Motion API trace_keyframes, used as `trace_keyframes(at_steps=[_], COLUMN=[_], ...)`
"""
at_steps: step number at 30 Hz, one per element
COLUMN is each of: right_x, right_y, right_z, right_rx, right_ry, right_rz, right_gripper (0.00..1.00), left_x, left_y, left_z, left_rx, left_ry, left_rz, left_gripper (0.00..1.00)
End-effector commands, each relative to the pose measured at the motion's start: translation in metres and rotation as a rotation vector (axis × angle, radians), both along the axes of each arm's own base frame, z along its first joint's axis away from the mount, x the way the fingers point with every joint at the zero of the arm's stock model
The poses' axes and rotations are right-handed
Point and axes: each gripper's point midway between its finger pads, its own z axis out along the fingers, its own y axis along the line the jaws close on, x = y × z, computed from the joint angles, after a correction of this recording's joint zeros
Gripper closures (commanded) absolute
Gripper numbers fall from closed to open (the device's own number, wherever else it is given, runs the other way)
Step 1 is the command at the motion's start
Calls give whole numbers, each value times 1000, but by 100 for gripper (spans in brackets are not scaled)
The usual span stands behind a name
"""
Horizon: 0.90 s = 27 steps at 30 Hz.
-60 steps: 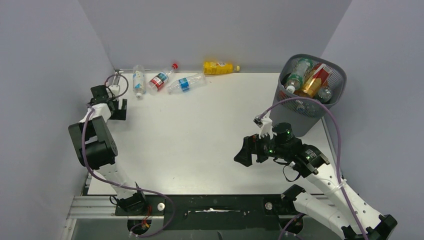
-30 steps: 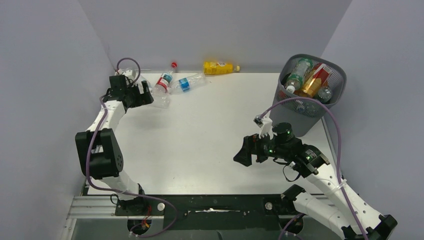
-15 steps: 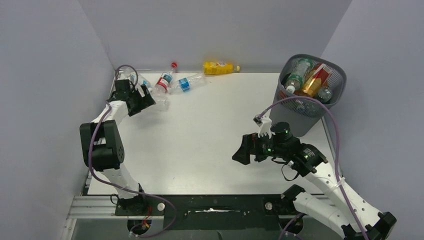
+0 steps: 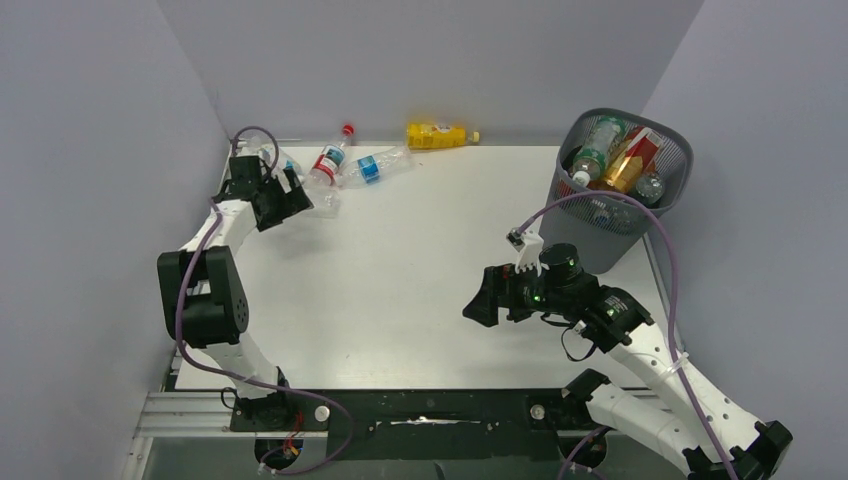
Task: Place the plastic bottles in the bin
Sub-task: Adjust the plastic bottle at the center of the board.
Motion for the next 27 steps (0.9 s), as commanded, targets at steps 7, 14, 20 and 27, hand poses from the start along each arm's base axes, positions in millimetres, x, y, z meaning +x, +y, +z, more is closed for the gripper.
trace_keyframes(at_steps=[7,14,20,27], right_x=[8,6,5,12], right_y=[9,9,10,12], right_z=[17,14,11,16], right_rx=[48,46,52,82], right_ry=[-68,-72,-74,-66], right_rz=[11,22,36,-4], right_gripper=[0,2,2,2], left_x=[21,18,10,1], left_y=[-2,-8,-2,16], left_z=[84,108,139,151], left_rx=[73,49,119,259], left_ry=[-168,-210,-277,-305], left_rz=[-21,-42,-32,-15], left_gripper=[8,8,8,8])
